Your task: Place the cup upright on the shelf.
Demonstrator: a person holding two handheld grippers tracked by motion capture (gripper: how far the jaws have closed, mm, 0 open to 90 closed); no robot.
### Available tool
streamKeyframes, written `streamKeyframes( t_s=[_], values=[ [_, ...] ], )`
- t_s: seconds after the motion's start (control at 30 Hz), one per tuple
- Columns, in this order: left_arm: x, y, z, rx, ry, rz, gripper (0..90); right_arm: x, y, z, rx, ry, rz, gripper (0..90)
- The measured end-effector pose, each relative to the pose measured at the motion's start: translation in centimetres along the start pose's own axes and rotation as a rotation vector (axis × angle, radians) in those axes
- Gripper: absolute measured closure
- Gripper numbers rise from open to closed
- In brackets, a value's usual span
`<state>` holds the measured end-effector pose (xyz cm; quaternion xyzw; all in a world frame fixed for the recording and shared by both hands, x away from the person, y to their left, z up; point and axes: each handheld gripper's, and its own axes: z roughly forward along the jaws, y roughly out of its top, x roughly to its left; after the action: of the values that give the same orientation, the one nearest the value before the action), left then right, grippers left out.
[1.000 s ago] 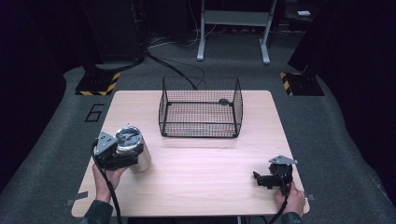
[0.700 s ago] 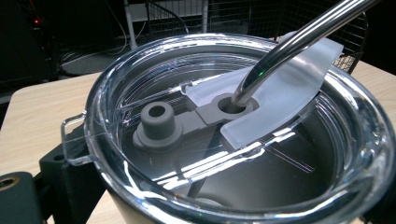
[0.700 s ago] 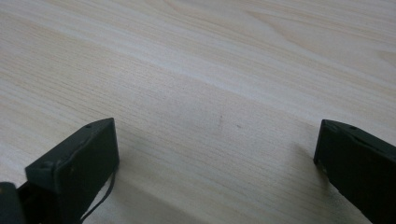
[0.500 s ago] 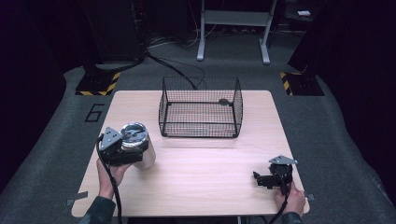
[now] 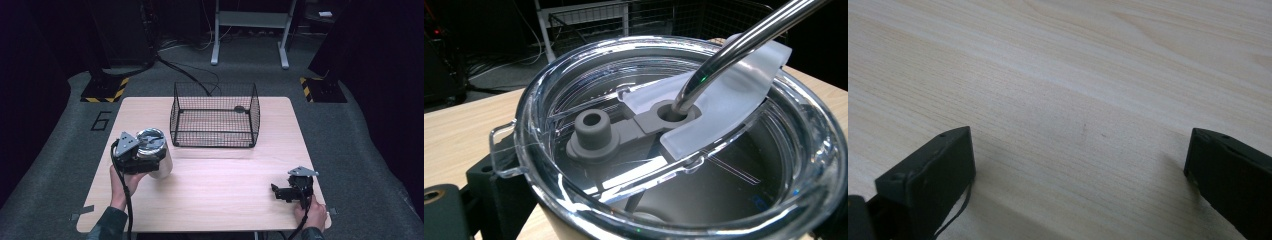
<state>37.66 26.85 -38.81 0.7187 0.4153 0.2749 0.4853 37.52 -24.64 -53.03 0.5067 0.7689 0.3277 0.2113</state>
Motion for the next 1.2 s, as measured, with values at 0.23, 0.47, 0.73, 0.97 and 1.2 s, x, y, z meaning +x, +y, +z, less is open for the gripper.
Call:
streamKeyframes(
  t_s=[0.23,0.47,0.73,0.97,1.2],
  values=[
    [-0.6,0.7,0.4,0.01,-0.026,0.014,3.7,0.0,0.0,0.0,-0.001,0.0,-0.001,0.0],
    [-1.3,1.5,1.1,0.0,-0.062,0.019,3.7,0.0,0.0,0.0,0.0,0.0,-0.001,0.0],
    [-2.3,2.6,2.0,0.006,-0.099,0.053,3.7,0.0,0.0,0.0,0.0,0.0,-0.001,0.0],
    [-2.8,3.9,2.8,-0.007,-0.138,0.057,3.7,0.0,0.0,0.0,0.0,0.0,-0.001,0.0],
    [-2.9,5.1,3.2,-0.005,-0.171,0.05,3.7,0.0,0.0,0.0,0.0,0.0,-0.001,0.0]
  ],
)
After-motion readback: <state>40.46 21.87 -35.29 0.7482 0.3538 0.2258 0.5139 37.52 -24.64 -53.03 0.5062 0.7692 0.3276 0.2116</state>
